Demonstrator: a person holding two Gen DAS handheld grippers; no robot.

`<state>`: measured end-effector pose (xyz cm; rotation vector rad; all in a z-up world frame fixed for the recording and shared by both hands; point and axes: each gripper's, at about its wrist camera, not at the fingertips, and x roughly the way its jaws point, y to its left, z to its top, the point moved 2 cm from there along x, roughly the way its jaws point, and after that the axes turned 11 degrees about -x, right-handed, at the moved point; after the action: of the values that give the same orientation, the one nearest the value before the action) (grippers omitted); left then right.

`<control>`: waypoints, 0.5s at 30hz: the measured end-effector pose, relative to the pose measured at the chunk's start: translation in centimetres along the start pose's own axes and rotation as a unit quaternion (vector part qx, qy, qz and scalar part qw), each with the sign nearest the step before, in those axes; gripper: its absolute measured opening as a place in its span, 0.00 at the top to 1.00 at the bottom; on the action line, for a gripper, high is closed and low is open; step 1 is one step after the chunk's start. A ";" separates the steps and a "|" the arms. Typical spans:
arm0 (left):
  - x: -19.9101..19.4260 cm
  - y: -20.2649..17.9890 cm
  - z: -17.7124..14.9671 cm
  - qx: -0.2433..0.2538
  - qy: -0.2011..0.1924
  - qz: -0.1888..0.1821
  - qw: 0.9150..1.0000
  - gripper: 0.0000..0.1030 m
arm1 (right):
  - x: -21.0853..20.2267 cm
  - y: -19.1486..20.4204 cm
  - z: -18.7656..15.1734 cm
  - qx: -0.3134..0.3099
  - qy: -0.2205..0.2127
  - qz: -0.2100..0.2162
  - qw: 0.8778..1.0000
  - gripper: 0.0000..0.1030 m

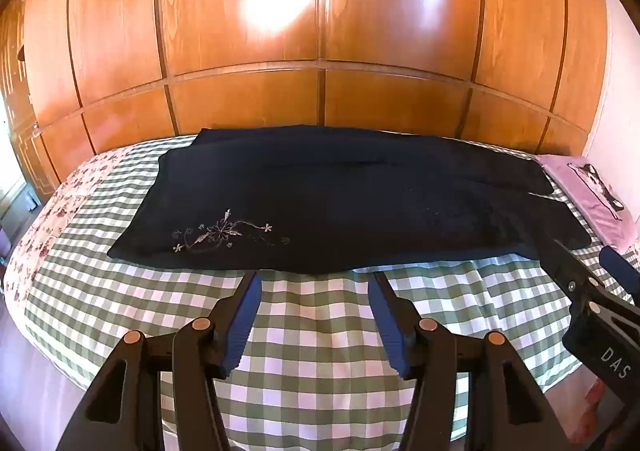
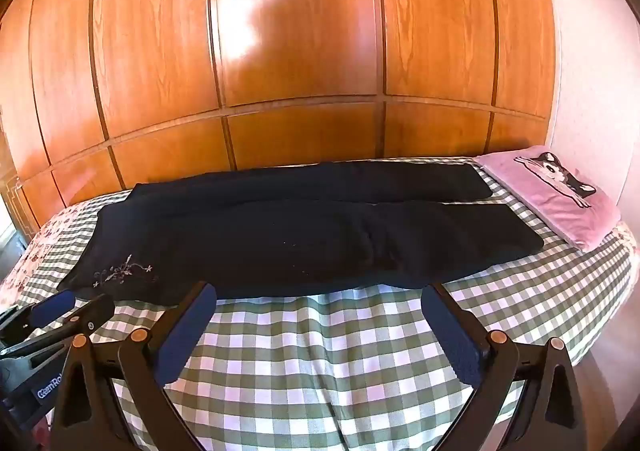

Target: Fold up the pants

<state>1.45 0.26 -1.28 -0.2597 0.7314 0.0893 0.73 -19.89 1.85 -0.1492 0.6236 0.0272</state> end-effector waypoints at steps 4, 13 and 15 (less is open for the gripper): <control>-0.2 0.1 0.0 0.010 -0.009 0.017 1.000 0.46 | 0.1 0.0 -0.1 0.001 0.003 0.002 1.000 0.00; -0.3 -0.3 0.1 0.015 -0.009 0.023 1.000 0.46 | -0.2 -0.2 -0.2 0.003 0.001 0.002 1.000 0.00; -0.3 -0.3 0.0 0.011 -0.009 0.023 1.000 0.46 | -0.3 -0.3 -0.1 0.002 0.001 0.002 1.000 0.00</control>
<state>1.33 -0.04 -1.03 -0.2207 0.7196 0.1268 0.44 -20.17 2.00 -0.1433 0.6253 0.0299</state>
